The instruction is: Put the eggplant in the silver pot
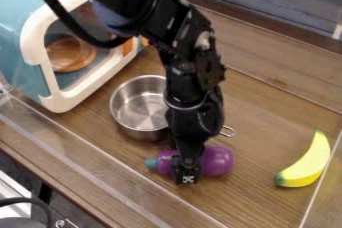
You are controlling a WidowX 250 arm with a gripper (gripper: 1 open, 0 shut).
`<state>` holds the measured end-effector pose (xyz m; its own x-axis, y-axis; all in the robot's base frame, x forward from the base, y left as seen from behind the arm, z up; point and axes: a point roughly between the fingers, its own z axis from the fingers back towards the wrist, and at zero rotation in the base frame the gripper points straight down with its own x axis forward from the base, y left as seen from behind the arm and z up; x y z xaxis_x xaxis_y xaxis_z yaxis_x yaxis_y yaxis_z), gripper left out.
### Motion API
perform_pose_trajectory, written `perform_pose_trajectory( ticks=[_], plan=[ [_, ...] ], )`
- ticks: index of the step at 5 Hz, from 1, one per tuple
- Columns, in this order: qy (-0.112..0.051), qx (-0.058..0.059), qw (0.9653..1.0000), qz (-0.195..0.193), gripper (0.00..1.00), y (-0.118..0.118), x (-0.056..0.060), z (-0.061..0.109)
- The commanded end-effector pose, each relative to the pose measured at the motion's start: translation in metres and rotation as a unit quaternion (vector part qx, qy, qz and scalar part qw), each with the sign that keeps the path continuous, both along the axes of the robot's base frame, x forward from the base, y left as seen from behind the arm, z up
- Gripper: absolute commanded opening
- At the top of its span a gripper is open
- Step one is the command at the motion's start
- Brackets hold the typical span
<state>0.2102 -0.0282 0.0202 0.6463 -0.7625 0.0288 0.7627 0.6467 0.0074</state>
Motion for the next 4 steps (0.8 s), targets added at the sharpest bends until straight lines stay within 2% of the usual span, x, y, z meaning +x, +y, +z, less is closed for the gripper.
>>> perform_pose_trajectory(
  ticks=[1,2,4],
  plan=[
    [-0.011,-0.002,0.9999,0.007,0.00,-0.002,0.005,0.003],
    [-0.009,-0.003,0.9999,0.011,0.00,-0.006,0.004,0.003],
    [-0.004,-0.004,0.9998,0.019,0.00,0.013,0.022,0.003]
  ],
)
